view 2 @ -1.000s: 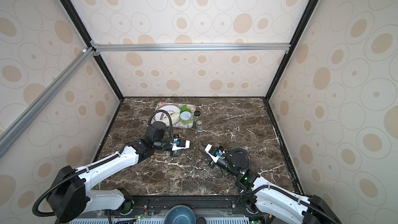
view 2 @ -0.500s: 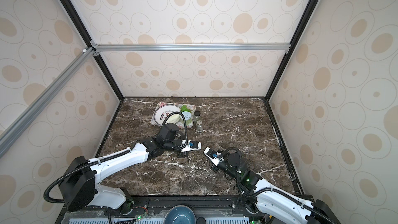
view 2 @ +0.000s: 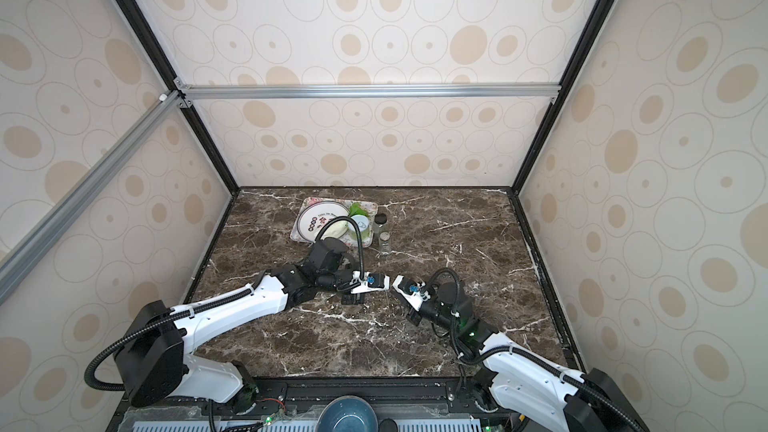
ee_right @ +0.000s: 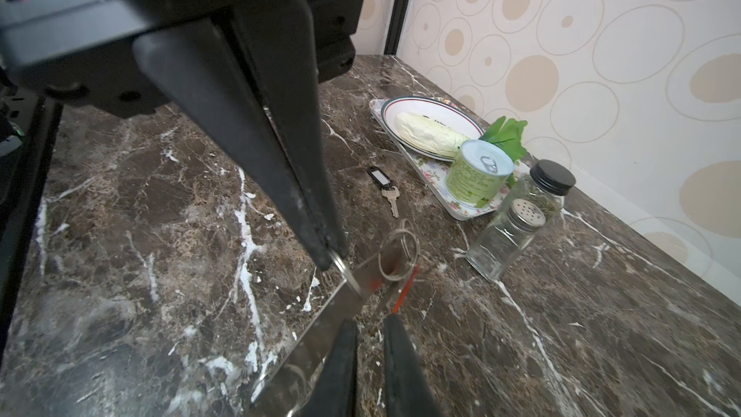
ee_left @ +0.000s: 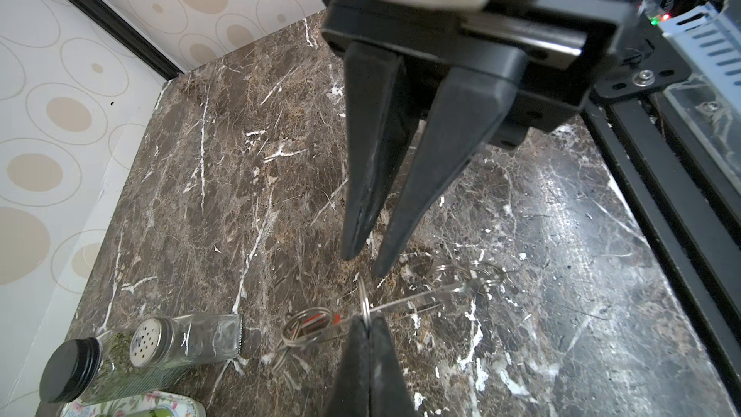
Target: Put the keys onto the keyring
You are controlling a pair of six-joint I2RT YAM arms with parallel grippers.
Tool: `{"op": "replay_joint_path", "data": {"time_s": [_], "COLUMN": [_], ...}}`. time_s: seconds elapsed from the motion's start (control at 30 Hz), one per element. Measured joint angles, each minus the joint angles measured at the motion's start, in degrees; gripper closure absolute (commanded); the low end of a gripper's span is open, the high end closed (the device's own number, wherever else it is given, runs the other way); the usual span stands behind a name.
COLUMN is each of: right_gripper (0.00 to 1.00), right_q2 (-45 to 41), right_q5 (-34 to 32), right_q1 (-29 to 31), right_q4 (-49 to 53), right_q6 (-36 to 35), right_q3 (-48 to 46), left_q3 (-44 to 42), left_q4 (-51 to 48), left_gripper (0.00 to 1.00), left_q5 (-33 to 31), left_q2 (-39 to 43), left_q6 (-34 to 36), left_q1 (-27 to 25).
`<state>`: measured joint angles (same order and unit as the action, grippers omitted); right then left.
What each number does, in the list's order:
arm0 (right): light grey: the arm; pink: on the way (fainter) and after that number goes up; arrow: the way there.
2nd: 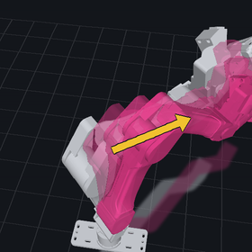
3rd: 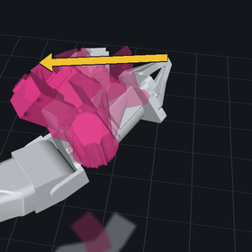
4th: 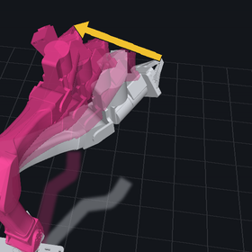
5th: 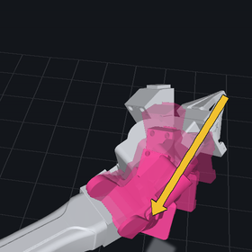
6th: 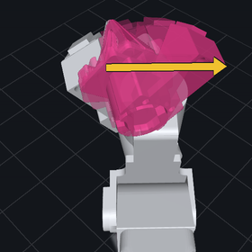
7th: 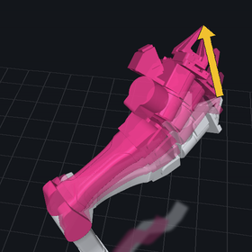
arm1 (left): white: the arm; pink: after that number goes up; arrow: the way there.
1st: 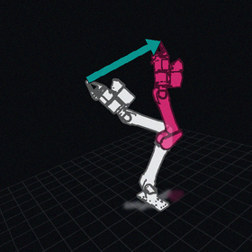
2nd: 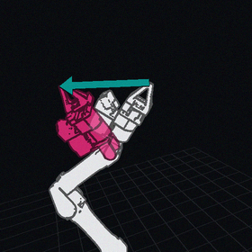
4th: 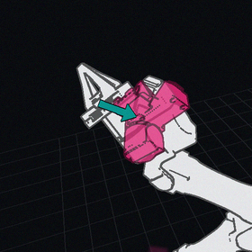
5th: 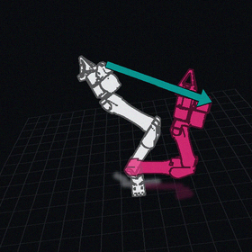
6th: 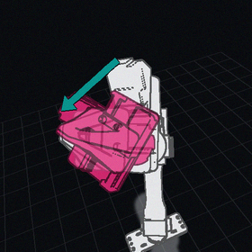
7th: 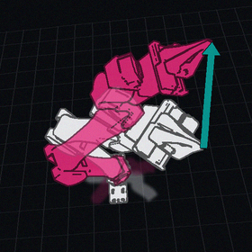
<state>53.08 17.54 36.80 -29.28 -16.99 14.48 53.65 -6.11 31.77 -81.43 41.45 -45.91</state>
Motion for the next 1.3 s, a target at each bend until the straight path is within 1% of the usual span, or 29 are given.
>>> {"op": "replay_joint_path", "data": {"time_s": [0.2,0.47,0.63,0.77,0.83,0.87,0.97,1.07,1.13,1.2,1.27,1.3], "right_gripper": [0.83,0.85,0.9,1.0,1.0,1.0,1.0,1.0,1.0,1.0,1.0,1.0], "right_q2": [0.63,0.68,2.12,2.36,2.47,2.54,2.54,2.21,1.31,0.35,-0.22,-0.35], "right_q5": [4.66,6.14,6.91,7.72,7.8,7.8,7.8,7.8,8.09,8.59,9.42,9.7], "right_q1": [-0.55,-0.61,-0.61,-0.61,-0.61,-0.61,-0.61,-0.61,-0.61,-0.61,-0.61,-0.61], "right_q4": [-0.68,-0.61,-0.61,-0.07,-0.13,-0.26,-1.22,-2.14,-4.09,-7.17,-10.4,-11.63], "right_q6": [0.09,0.04,0.0,-0.15,-0.24,-0.22,0.02,0.5,0.87,1.31,1.86,2.16], "right_q3": [0.79,1.51,2.45,2.47,2.47,2.47,2.47,2.21,1.27,-0.35,-1.88,-2.32], "left_q3": [0.0,0.0,0.0,0.0,0.0,0.0,-0.98,-4.52,-7.19,-9.55,-11.06,-11.3], "left_q4": [-0.04,-0.52,-0.66,-0.68,-0.7,-0.68,1.18,5.97,9.75,13.79,17.38,18.4], "left_gripper": [1.0,1.0,1.0,1.0,1.0,0.97,0.79,0.71,0.69,0.68,0.67,0.67], "left_q5": [0.09,0.5,0.66,0.2,0.0,-0.11,-1.18,-0.74,1.92,5.49,8.85,10.05], "left_q2": [0.0,0.0,0.09,0.13,0.22,0.28,1.6,6.01,9.81,13.44,15.82,16.26], "left_q6": [0.39,0.7,1.05,1.07,1.07,1.05,0.24,-3.04,-5.6,-8.44,-10.45,-11.04], "left_q1": [-0.13,-0.17,-0.17,-0.13,-0.13,-0.13,-0.13,1.49,4.04,8.17,11.52,12.33]}}
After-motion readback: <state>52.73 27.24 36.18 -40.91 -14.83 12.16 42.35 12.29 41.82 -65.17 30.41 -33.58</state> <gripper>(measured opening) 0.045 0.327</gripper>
